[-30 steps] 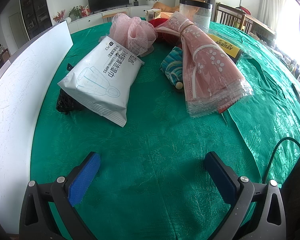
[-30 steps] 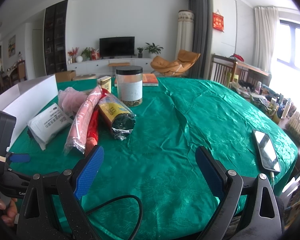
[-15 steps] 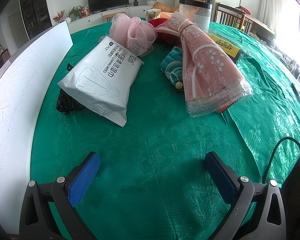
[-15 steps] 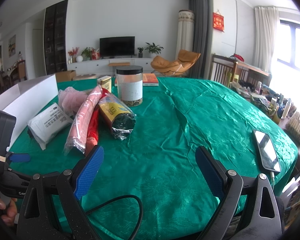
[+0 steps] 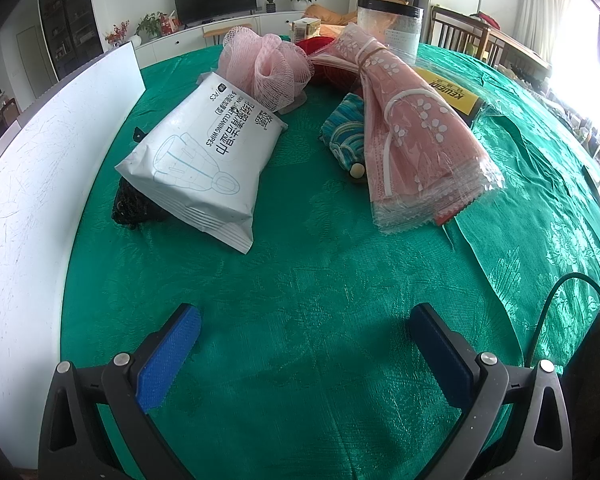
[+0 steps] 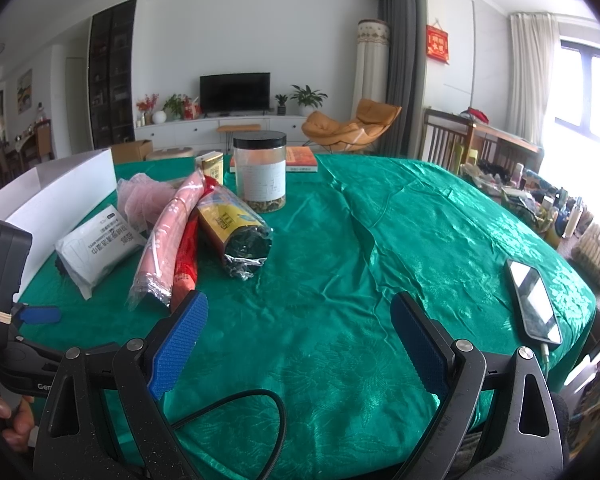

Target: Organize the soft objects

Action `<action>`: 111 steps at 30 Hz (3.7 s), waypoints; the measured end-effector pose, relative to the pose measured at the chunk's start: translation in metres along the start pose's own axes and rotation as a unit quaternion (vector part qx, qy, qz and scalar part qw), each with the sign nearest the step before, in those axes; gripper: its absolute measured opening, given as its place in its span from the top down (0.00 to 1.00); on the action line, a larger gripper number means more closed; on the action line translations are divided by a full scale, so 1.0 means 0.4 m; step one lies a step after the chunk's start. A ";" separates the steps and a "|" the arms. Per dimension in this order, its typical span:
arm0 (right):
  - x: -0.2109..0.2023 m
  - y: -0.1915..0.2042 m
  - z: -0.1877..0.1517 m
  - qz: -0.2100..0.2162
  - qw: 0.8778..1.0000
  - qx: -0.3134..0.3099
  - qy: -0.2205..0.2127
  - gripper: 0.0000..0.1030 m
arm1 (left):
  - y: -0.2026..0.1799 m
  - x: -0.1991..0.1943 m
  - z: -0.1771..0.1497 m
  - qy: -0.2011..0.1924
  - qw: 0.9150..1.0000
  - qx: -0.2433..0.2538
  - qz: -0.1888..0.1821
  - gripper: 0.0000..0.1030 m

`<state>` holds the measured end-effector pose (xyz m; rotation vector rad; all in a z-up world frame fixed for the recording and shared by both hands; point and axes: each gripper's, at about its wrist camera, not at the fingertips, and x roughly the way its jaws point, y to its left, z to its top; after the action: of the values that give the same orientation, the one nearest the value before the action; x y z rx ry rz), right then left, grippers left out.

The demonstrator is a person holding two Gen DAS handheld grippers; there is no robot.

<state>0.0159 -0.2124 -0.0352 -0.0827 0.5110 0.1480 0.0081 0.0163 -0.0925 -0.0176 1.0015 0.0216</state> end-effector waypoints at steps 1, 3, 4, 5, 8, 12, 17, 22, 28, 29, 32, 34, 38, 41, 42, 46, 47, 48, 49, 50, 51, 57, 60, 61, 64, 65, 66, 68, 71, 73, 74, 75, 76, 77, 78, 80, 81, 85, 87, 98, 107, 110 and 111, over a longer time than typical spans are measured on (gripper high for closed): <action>0.000 0.000 0.000 0.000 1.000 0.000 0.000 0.09 | 0.000 0.000 0.000 0.000 1.000 0.000 0.000 0.00; 0.000 -0.001 0.000 0.000 1.000 0.000 0.000 0.09 | 0.000 0.000 0.000 0.000 1.000 0.000 0.000 0.00; 0.000 -0.001 0.000 0.000 1.000 0.000 0.000 0.09 | 0.000 0.000 0.000 0.000 1.000 0.000 0.000 0.00; 0.000 0.000 0.000 0.000 1.000 0.000 0.001 0.09 | 0.000 0.000 0.000 0.000 1.000 0.000 0.000 0.00; 0.000 0.000 0.000 0.000 1.000 0.000 0.000 0.09 | 0.000 0.000 -0.001 0.000 1.000 0.000 0.000 0.00; 0.000 0.000 0.000 0.000 1.000 0.000 0.001 0.09 | -0.001 0.000 -0.001 0.000 1.000 0.000 0.000 0.00; 0.001 0.000 0.001 0.000 1.000 0.000 0.000 0.09 | -0.001 0.000 -0.001 0.000 1.000 0.000 0.000 0.00; 0.001 0.000 0.001 0.000 1.000 0.000 0.001 0.09 | -0.001 0.000 -0.001 0.000 1.000 0.000 0.000 0.00; 0.002 0.001 0.001 0.000 1.000 0.000 0.001 0.09 | -0.001 0.000 -0.002 0.000 1.000 0.000 0.000 0.00; 0.001 0.002 0.001 0.000 1.000 0.000 0.001 0.09 | -0.001 0.000 -0.002 0.000 1.000 0.000 0.000 0.00; 0.001 0.003 0.000 0.000 1.000 0.000 0.002 0.09 | -0.001 0.001 -0.002 0.000 1.000 0.000 0.000 0.00; 0.002 0.001 0.001 0.000 1.000 0.000 0.002 0.09 | -0.001 0.000 -0.002 0.000 1.000 0.001 0.000 0.00; 0.002 0.002 0.001 0.000 1.000 0.000 0.002 0.09 | -0.001 0.000 -0.002 0.000 1.000 0.001 0.000 0.00; 0.002 0.002 0.001 0.000 1.000 0.000 0.002 0.09 | -0.001 0.001 -0.002 0.000 1.000 0.001 -0.001 0.00; 0.002 0.003 0.001 0.000 1.000 0.000 0.002 0.09 | -0.001 0.001 -0.002 0.000 1.000 0.001 -0.001 0.00; 0.002 0.002 0.002 0.000 1.000 0.000 0.002 0.09 | -0.002 0.000 -0.002 0.000 1.000 0.002 -0.001 0.00; 0.002 0.002 0.002 0.000 1.000 0.000 0.002 0.09 | -0.002 0.000 -0.002 0.000 1.000 0.002 -0.001 0.00; 0.002 0.003 0.002 0.000 1.000 0.000 0.002 0.09 | -0.001 0.001 -0.002 0.001 1.000 0.002 -0.001 0.00; 0.003 0.001 0.003 0.000 1.000 0.000 0.002 0.09 | -0.001 0.001 -0.003 0.001 1.000 0.003 -0.001 0.00; 0.003 0.002 0.003 0.000 1.000 0.000 0.002 0.09 | -0.001 0.000 -0.004 0.001 1.000 0.003 -0.002 0.00; 0.003 0.003 0.003 0.000 1.000 0.000 0.002 0.09 | -0.001 0.000 -0.004 0.001 1.000 0.004 -0.002 0.00; 0.003 0.003 0.003 0.000 1.000 -0.001 0.003 0.09 | -0.002 -0.003 -0.008 0.001 1.000 0.005 -0.003 0.00; 0.003 0.002 0.004 0.000 1.000 0.000 0.003 0.09 | 0.000 -0.005 -0.009 0.004 1.000 0.008 -0.004 0.00; 0.003 0.002 0.004 0.000 1.000 0.000 0.003 0.09 | 0.000 -0.004 -0.007 0.006 1.000 0.009 -0.005 0.00; 0.004 0.001 0.005 0.001 1.000 0.002 0.003 0.09 | 0.000 -0.002 0.001 0.015 1.000 0.019 -0.013 0.00; 0.004 0.001 0.004 0.002 1.000 0.005 0.004 0.09 | 0.002 -0.003 0.000 0.017 0.999 0.025 -0.017 0.00; 0.004 0.001 0.002 0.002 1.000 0.008 0.004 0.09 | 0.004 -0.006 -0.001 0.020 0.999 0.028 -0.020 0.00; 0.004 0.002 -0.001 0.004 1.000 0.014 0.008 0.09 | 0.018 -0.013 -0.007 0.023 0.999 0.023 -0.017 0.00; 0.003 0.003 -0.010 0.008 1.000 0.022 0.016 0.09 | 0.055 -0.040 -0.029 0.010 0.999 0.007 -0.043 0.00; 0.006 0.006 -0.015 0.020 0.999 0.025 0.027 0.09 | 0.084 -0.061 -0.040 0.003 0.998 -0.006 -0.057 0.00; 0.009 0.010 -0.018 0.030 0.999 0.026 0.035 0.09 | 0.098 -0.072 -0.044 -0.001 0.998 -0.011 -0.058 0.00; 0.012 0.010 -0.019 0.041 0.998 0.029 0.043 0.09 | 0.110 -0.084 -0.047 -0.007 0.998 -0.014 -0.058 0.00; 0.017 0.007 -0.017 0.054 0.997 0.031 0.051 0.09 | 0.123 -0.097 -0.051 -0.014 0.998 -0.016 -0.056 0.00; 0.021 0.007 -0.011 0.064 0.996 0.033 0.057 0.09 | 0.134 -0.107 -0.052 -0.021 0.998 -0.017 -0.053 0.00; 0.025 0.004 -0.006 0.073 0.995 0.038 0.062 0.09 | 0.142 -0.118 -0.054 -0.027 0.998 -0.017 -0.050 0.00; 0.039 -0.008 0.019 0.094 0.992 0.059 0.066 0.09 | 0.155 -0.138 -0.054 -0.039 0.998 -0.015 -0.043 0.00; 0.055 -0.016 0.038 0.100 0.990 0.067 0.069 0.09 | 0.161 -0.145 -0.054 -0.043 0.998 -0.014 -0.041 0.00; 0.195 -0.028 0.135 0.104 0.985 0.058 0.126 0.09 | 0.170 -0.163 -0.037 -0.045 0.998 -0.011 -0.041 0.00; 0.264 0.001 0.179 0.128 0.977 0.035 0.167 0.09 | 0.172 -0.163 -0.025 -0.039 0.998 -0.010 -0.041 0.00; 0.330 0.089 0.173 0.164 0.940 -0.040 0.298 0.37 | 0.160 -0.085 0.170 -0.043 0.999 0.006 0.025 0.00; 0.216 -0.224 0.128 0.078 0.950 0.090 0.290 0.38 | 0.035 0.068 0.218 -0.004 0.987 0.117 0.106 0.40; 0.213 -0.224 0.138 0.096 0.944 0.117 0.294 0.38 | 0.067 0.051 0.231 0.001 0.994 0.084 0.067 0.44; 0.207 -0.217 0.142 0.098 0.943 0.119 0.295 0.38 | 0.093 0.039 0.236 0.007 0.998 0.051 0.029 0.44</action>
<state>0.1285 -0.2814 -0.0231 0.1681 1.1337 0.2578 0.0949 0.0561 -0.0548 0.1050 1.0153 0.0230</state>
